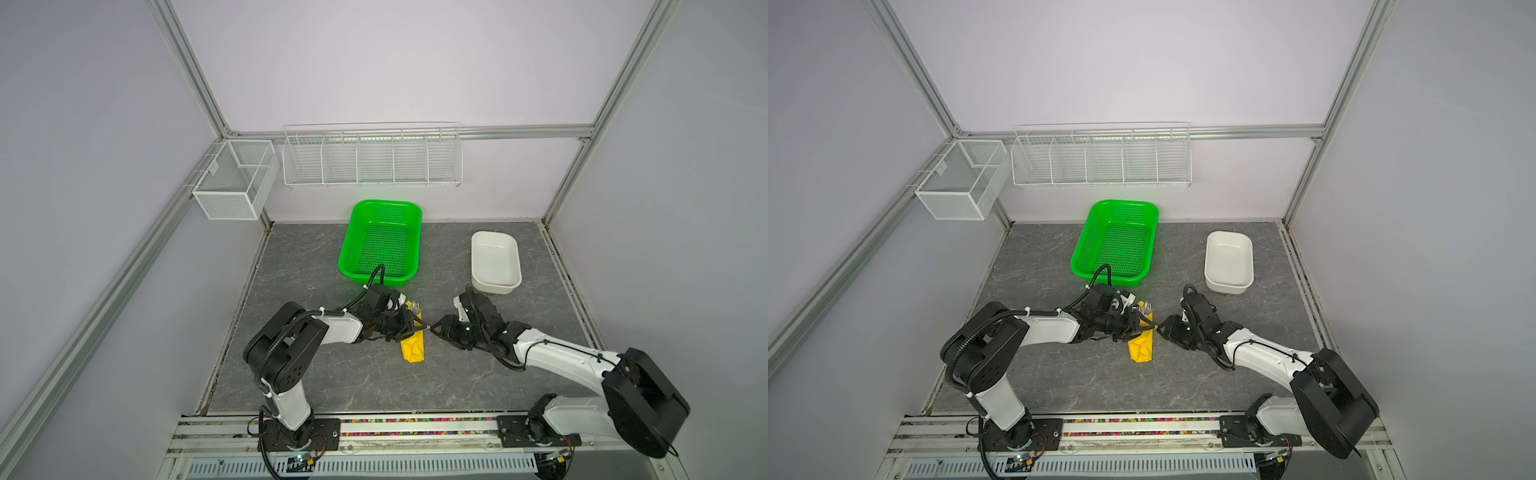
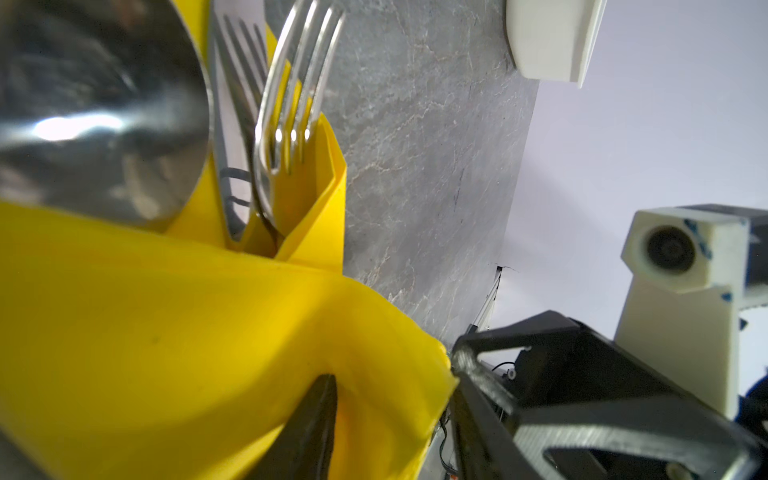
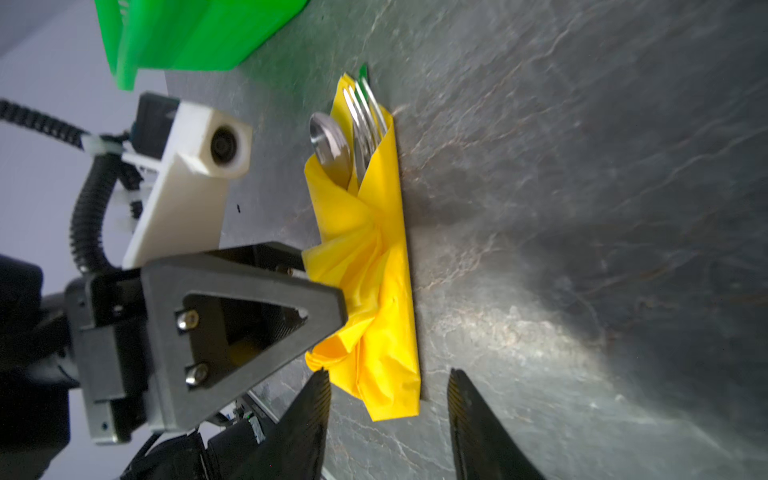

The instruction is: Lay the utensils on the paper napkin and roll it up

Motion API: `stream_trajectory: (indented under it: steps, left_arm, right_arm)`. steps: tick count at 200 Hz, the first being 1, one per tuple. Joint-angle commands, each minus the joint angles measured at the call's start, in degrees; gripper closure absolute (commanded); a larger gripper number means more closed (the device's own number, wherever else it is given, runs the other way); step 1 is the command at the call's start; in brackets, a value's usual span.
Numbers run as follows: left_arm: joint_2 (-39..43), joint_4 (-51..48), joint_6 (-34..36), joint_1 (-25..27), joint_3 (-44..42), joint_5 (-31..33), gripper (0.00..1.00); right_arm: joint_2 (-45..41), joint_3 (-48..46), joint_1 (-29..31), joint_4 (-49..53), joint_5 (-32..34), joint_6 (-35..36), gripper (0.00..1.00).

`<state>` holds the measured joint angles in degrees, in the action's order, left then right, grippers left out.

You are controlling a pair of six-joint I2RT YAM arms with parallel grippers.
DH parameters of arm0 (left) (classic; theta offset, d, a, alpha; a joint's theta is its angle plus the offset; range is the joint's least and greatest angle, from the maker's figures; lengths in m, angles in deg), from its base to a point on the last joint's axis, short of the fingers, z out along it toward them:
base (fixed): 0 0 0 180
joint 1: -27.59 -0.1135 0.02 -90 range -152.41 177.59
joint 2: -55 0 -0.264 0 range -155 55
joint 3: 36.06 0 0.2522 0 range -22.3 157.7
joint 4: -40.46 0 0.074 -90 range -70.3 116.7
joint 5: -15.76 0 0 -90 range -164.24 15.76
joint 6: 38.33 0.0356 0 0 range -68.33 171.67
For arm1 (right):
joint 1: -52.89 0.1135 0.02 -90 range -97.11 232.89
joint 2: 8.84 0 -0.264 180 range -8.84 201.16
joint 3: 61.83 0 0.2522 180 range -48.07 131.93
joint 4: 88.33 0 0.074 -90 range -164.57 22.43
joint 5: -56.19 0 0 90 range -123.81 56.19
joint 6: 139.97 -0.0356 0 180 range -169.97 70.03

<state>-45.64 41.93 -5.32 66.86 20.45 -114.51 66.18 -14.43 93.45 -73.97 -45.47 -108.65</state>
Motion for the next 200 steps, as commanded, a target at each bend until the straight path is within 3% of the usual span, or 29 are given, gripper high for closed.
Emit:
stream_trajectory:
  steps: [1,58,129,200]
  left_arm:
    - [-1.0,2.3,-1.7,0.0,0.5,-1.1,0.53]
    - [-1.2,3.3,-2.8,0.0,0.1,-1.5,0.53]
    - [-1.3,3.4,-2.8,0.0,0.1,-1.6,0.53]
    - [-1.6,3.7,-3.0,0.0,0.0,-1.9,0.53]
  right_arm:
    - [0.5,1.2,3.3,-0.1,3.4,-1.2,0.50]
    - [5.5,2.5,8.1,-6.1,7.3,-5.4,0.47]
    - [8.5,3.1,9.9,-9.9,13.2,-10.5,0.44]
    - [11.0,2.1,11.2,-18.0,16.4,-13.6,0.50]
